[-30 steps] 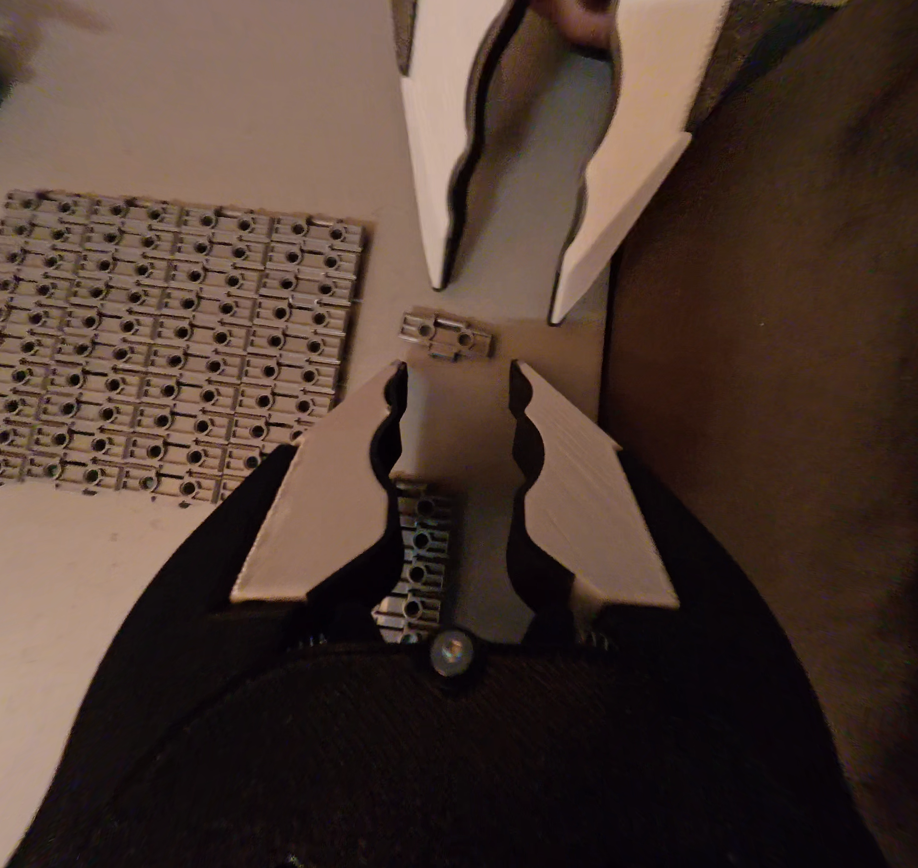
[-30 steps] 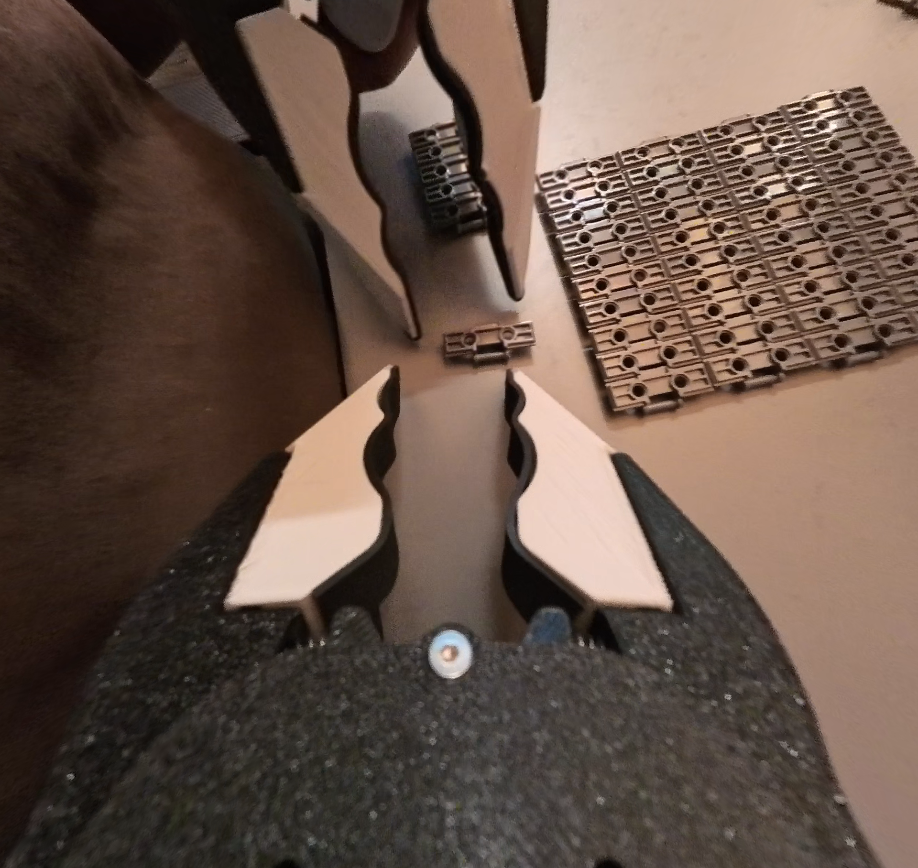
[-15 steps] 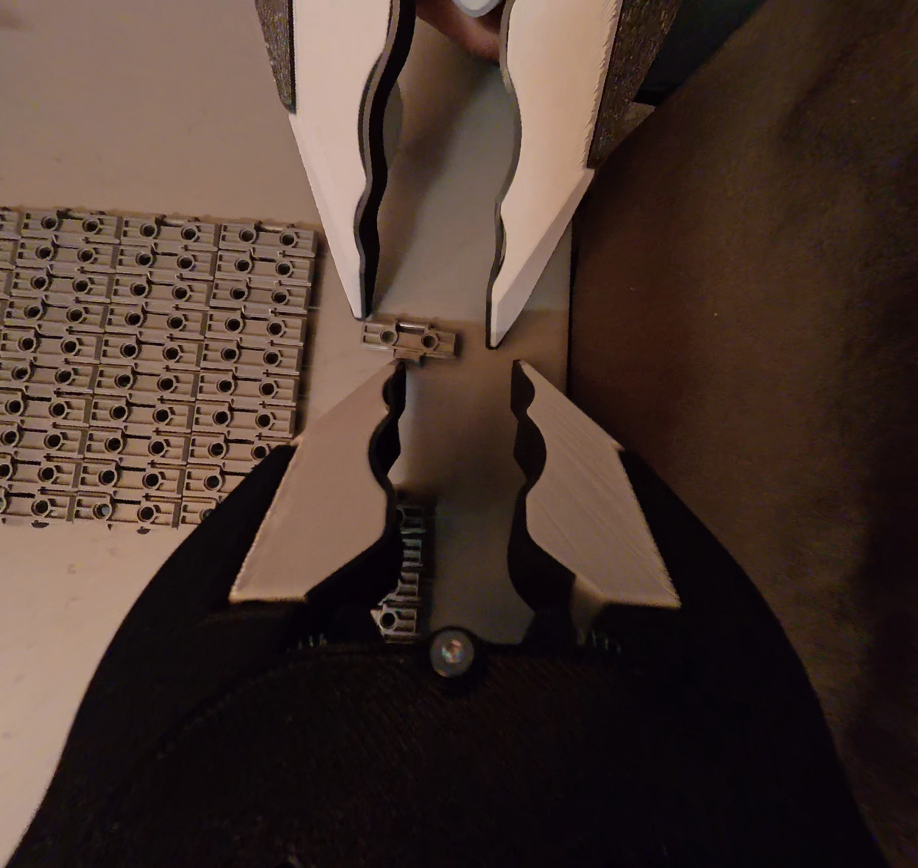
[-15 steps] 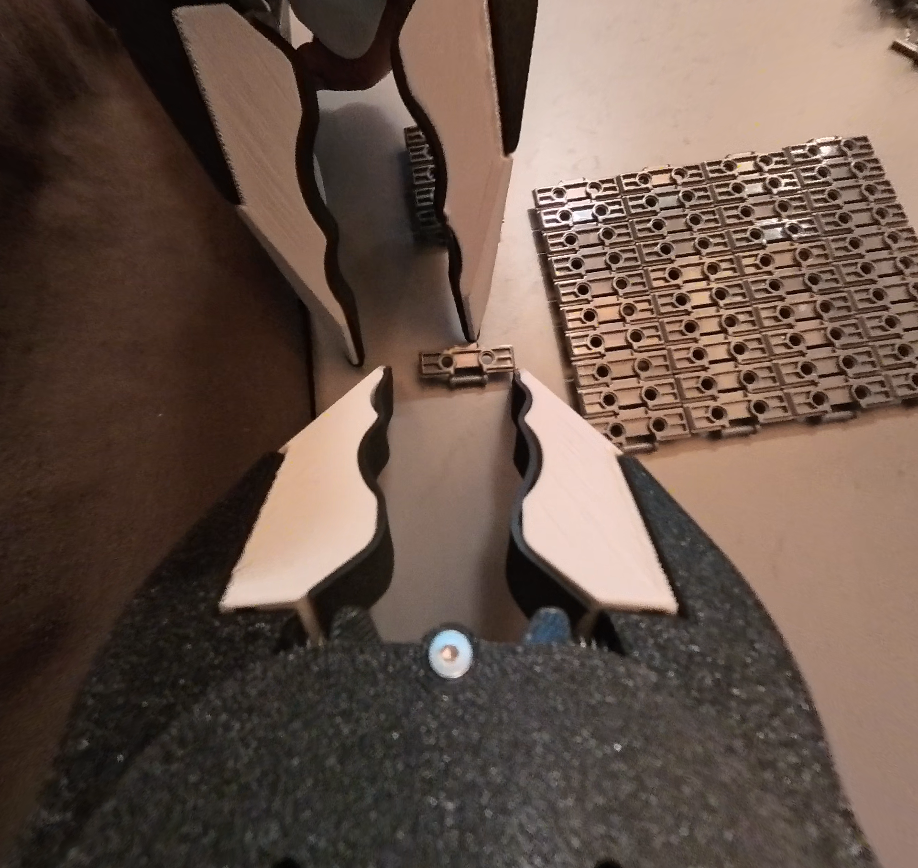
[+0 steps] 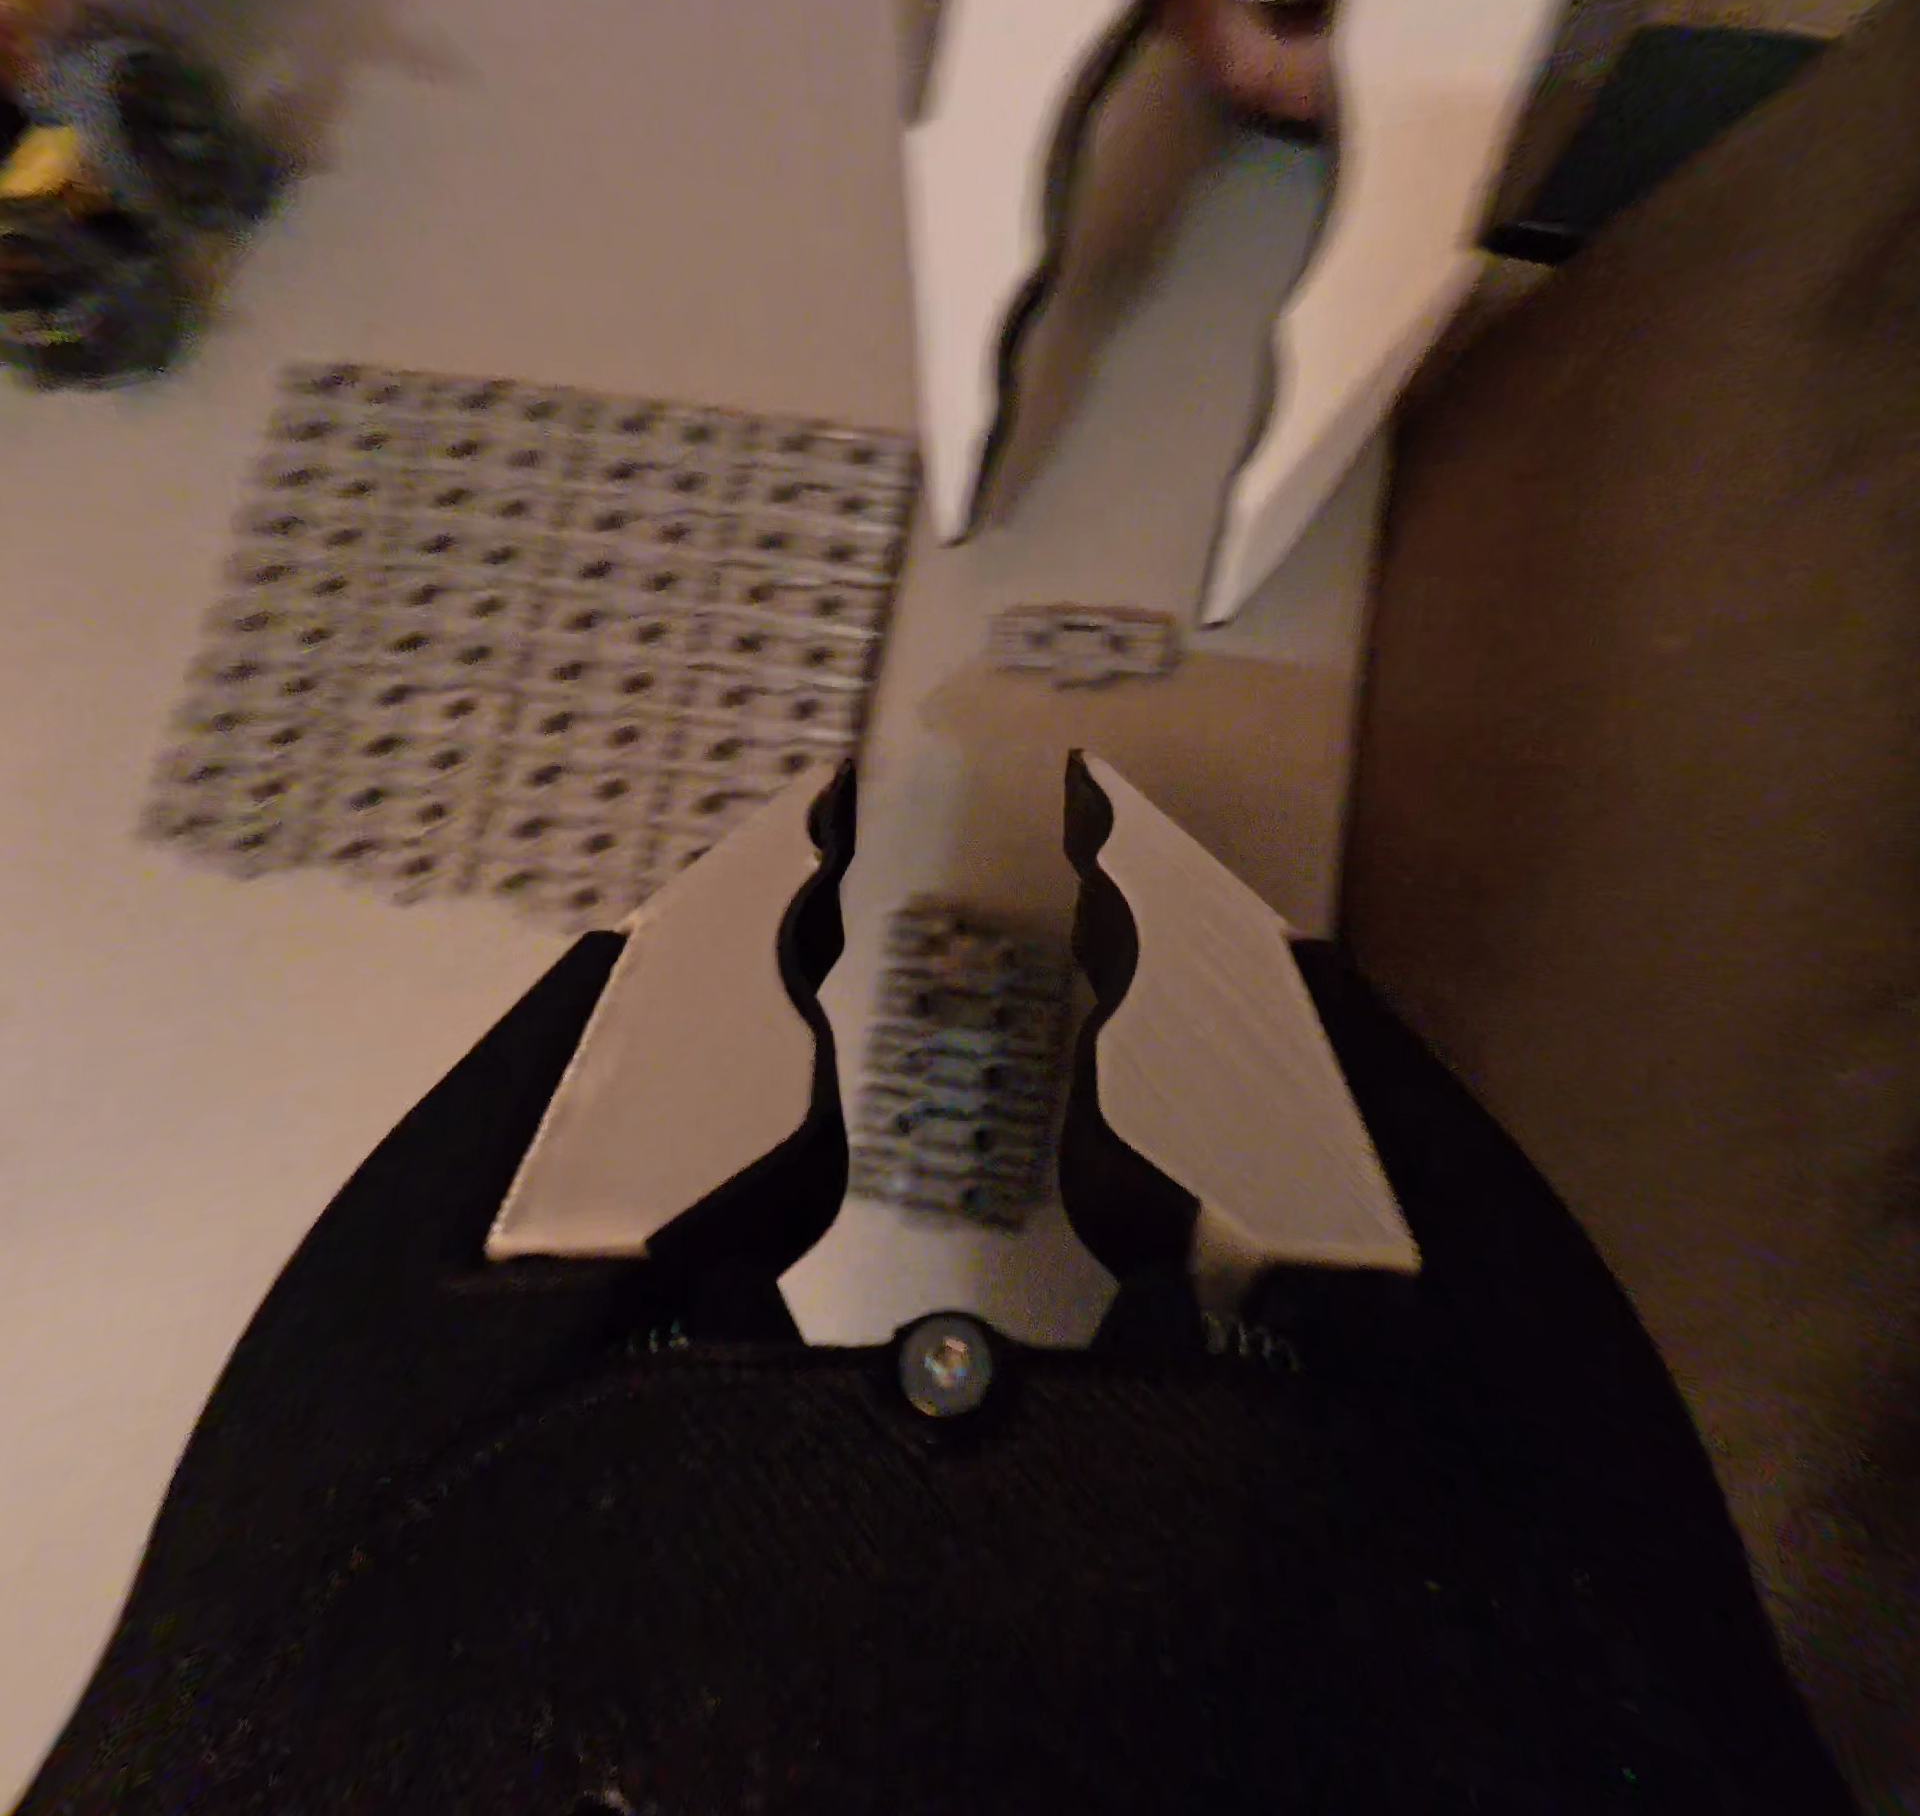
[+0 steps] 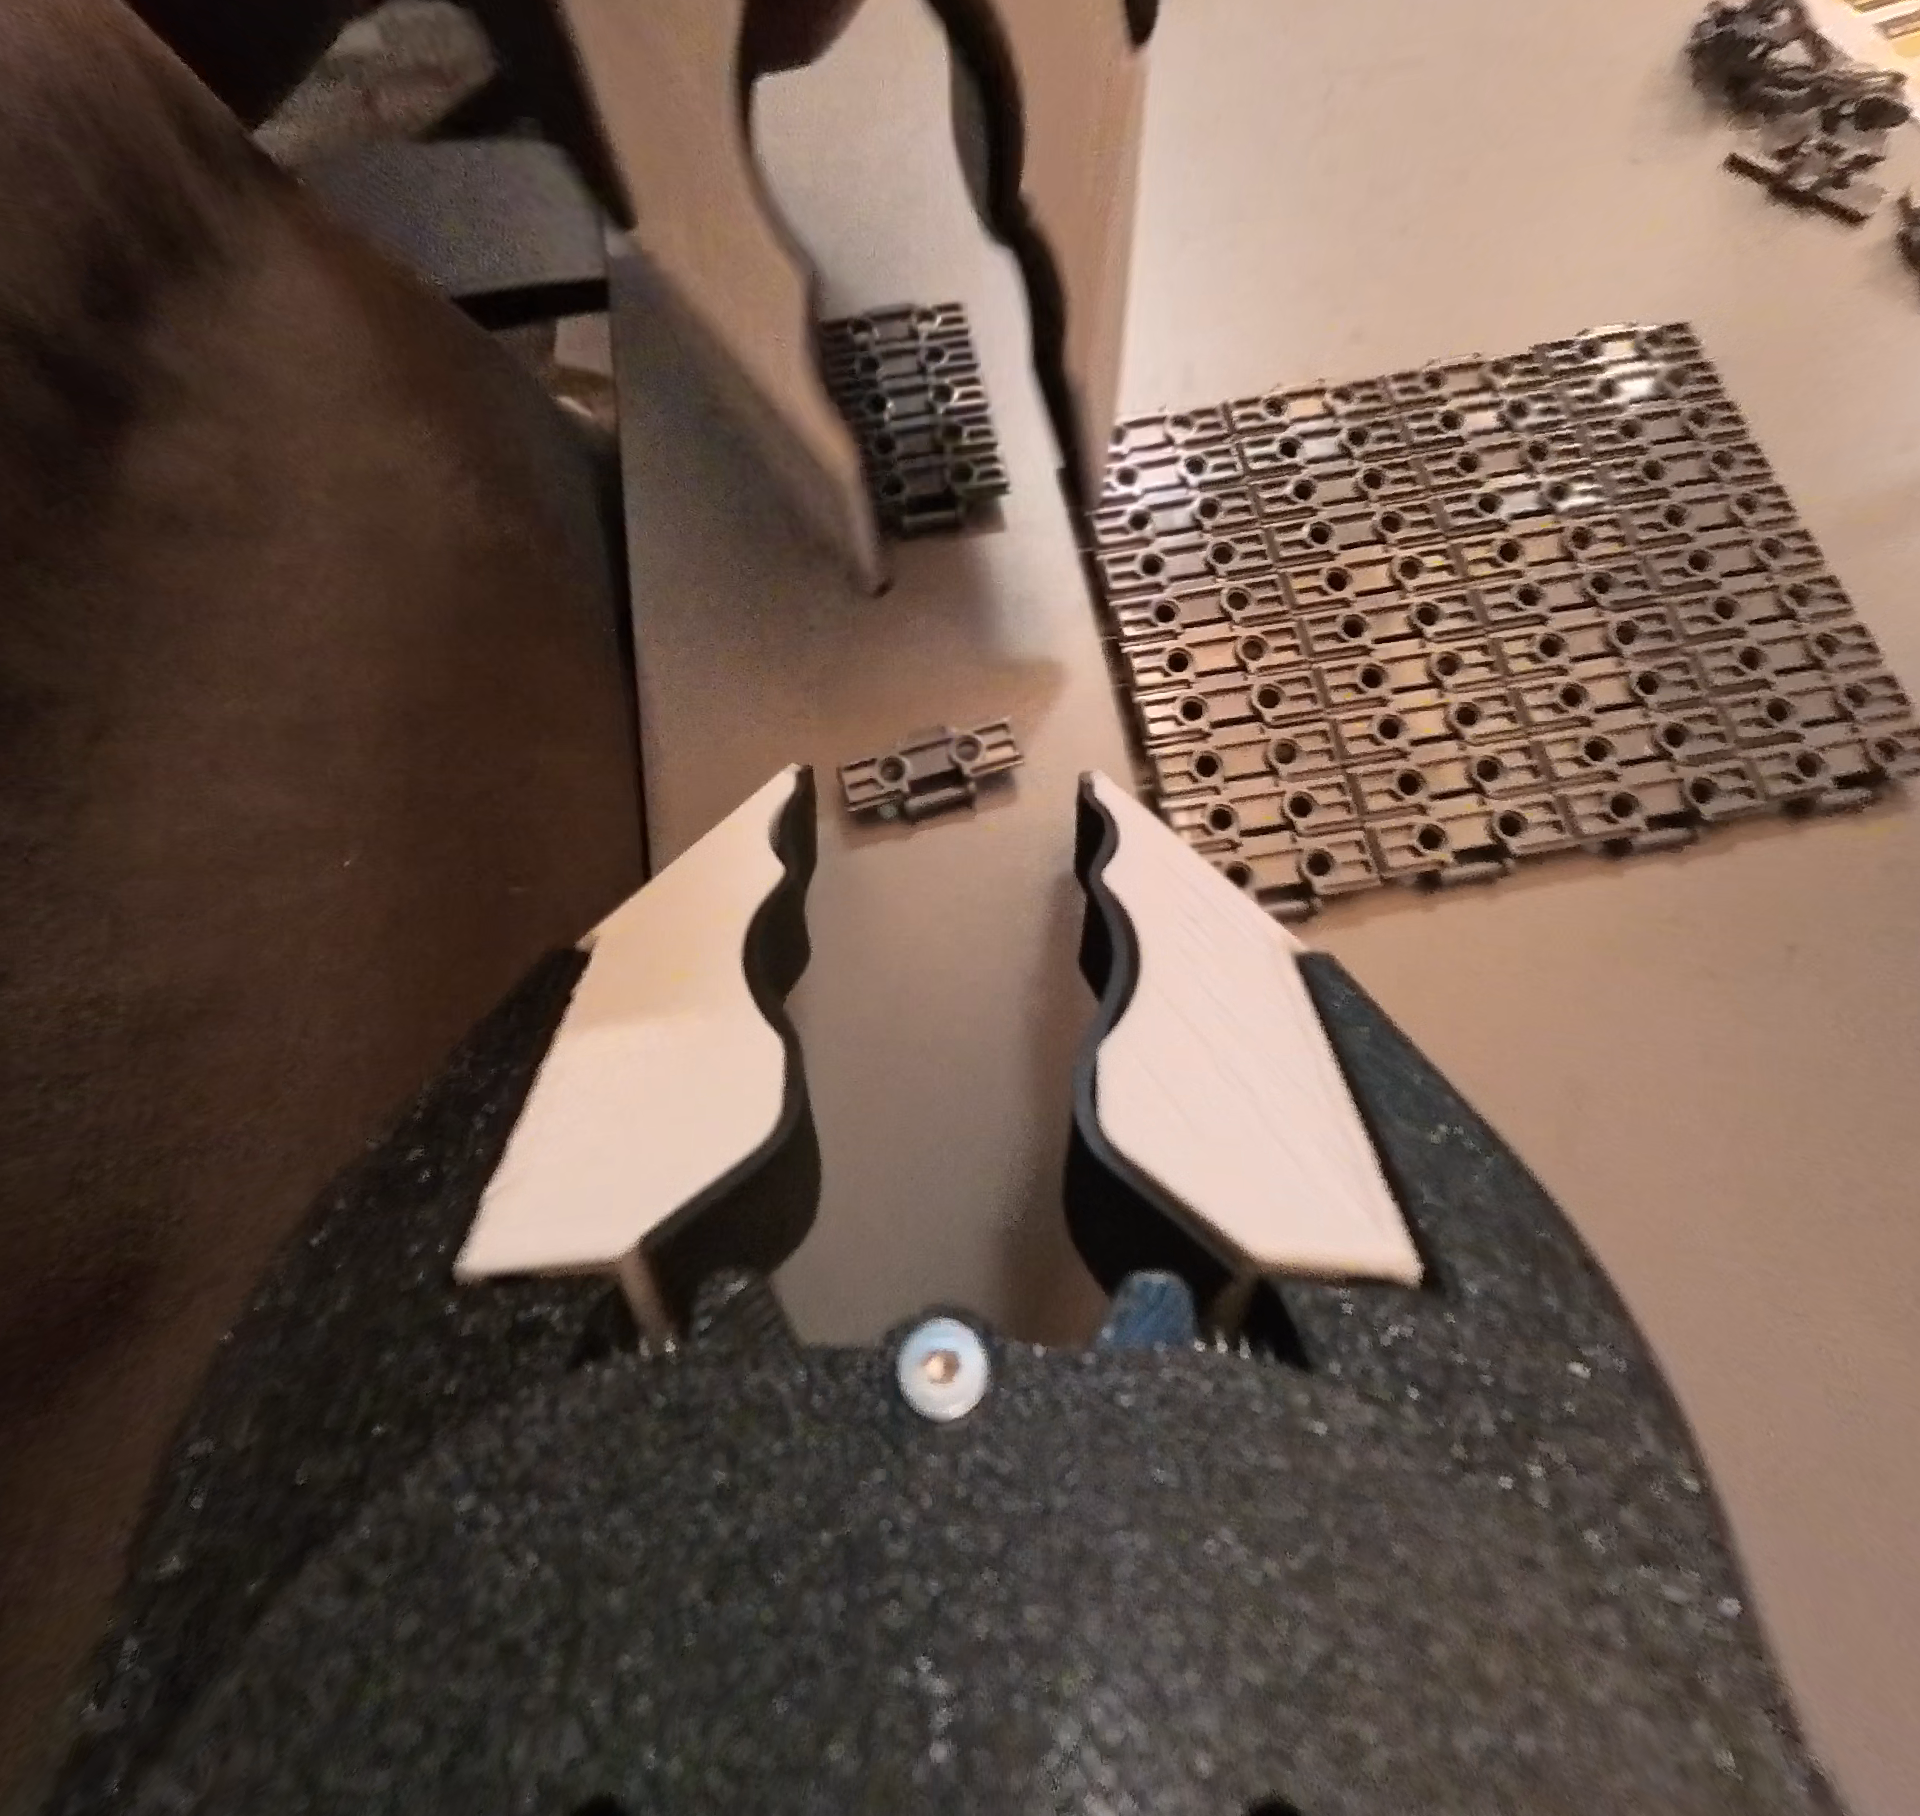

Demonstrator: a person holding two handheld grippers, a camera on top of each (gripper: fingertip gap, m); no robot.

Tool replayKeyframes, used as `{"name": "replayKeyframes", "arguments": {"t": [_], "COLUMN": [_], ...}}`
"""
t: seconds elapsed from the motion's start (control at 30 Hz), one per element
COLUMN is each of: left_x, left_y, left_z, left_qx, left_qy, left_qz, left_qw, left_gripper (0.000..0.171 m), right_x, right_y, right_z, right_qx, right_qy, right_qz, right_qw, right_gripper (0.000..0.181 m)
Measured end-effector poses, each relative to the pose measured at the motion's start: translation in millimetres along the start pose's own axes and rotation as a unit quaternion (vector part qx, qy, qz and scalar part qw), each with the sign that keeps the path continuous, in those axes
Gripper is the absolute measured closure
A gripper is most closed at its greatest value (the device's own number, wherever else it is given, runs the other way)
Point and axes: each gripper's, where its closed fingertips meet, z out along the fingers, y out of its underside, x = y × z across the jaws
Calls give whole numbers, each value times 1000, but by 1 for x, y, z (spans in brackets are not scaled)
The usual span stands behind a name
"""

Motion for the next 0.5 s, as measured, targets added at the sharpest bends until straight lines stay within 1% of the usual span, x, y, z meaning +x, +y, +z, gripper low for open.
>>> {"name": "replayKeyframes", "arguments": {"t": [0.03,0.07,0.13,0.17,0.27,0.4,0.47,0.5], "left_x": [-21,-48,-107,-131,-182,-238,-255,-259], "left_y": [1,3,16,25,52,85,89,87], "left_z": [-7,-15,-38,-47,-59,-64,-62,-60], "left_qx": [5,14,36,42,38,2,10,20], "left_qy": [-39,-92,-190,-218,-230,-258,-258,-253], "left_qz": [-18,-49,-121,-148,-221,-267,-273,-274], "left_qw": [999,994,974,964,947,929,927,928], "left_gripper": [135,135,134,134,129,123,124,129], "right_x": [2,3,6,8,15,19,22,22], "right_y": [-1,-3,-9,-12,-17,-18,-16,-15], "right_z": [-3,-7,-14,-18,-25,-28,-27,-26], "right_qx": [8,18,41,51,71,78,77,76], "right_qy": [2,4,8,12,29,43,48,49], "right_qz": [6,11,19,22,27,26,28,30], "right_qw": [1000,1000,999,998,997,996,996,995], "right_gripper": [131,131,131,131,132,131,131,131]}}
